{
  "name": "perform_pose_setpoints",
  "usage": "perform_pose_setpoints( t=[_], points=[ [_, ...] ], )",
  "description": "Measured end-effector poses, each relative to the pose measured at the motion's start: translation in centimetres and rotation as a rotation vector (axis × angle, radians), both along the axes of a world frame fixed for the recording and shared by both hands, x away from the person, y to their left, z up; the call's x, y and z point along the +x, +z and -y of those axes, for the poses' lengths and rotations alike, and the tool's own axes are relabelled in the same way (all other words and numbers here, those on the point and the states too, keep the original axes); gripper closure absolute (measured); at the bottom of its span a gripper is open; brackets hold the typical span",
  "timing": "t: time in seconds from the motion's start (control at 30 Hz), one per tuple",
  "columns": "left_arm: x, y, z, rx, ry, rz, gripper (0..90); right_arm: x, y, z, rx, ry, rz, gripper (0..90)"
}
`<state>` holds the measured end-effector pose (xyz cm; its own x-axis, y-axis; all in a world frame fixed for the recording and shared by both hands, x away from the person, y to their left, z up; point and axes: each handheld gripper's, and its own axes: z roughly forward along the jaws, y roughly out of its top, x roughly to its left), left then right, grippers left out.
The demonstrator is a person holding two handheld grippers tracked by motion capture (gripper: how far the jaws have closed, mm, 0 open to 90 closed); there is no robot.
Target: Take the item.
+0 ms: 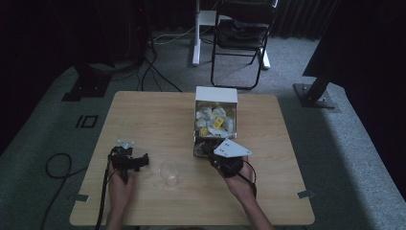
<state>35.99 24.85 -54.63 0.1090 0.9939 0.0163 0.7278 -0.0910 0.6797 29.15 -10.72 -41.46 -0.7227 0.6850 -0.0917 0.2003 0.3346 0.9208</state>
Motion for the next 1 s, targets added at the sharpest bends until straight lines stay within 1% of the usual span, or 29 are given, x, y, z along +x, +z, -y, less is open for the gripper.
perform_pose_setpoints(
  t=[0.63, 1.0],
  points=[
    [0.0, 0.0, 0.0, -0.001, 0.001, 0.001, 1.2, -0.4, 0.5, -0.6, 0.003, 0.022, 0.014, 90.0],
    [0.0, 0.0, 0.0, -0.001, 0.001, 0.001, 1.2, -1.0, 0.6, -1.5, 0.006, 0.051, 0.018, 90.0]
  ],
)
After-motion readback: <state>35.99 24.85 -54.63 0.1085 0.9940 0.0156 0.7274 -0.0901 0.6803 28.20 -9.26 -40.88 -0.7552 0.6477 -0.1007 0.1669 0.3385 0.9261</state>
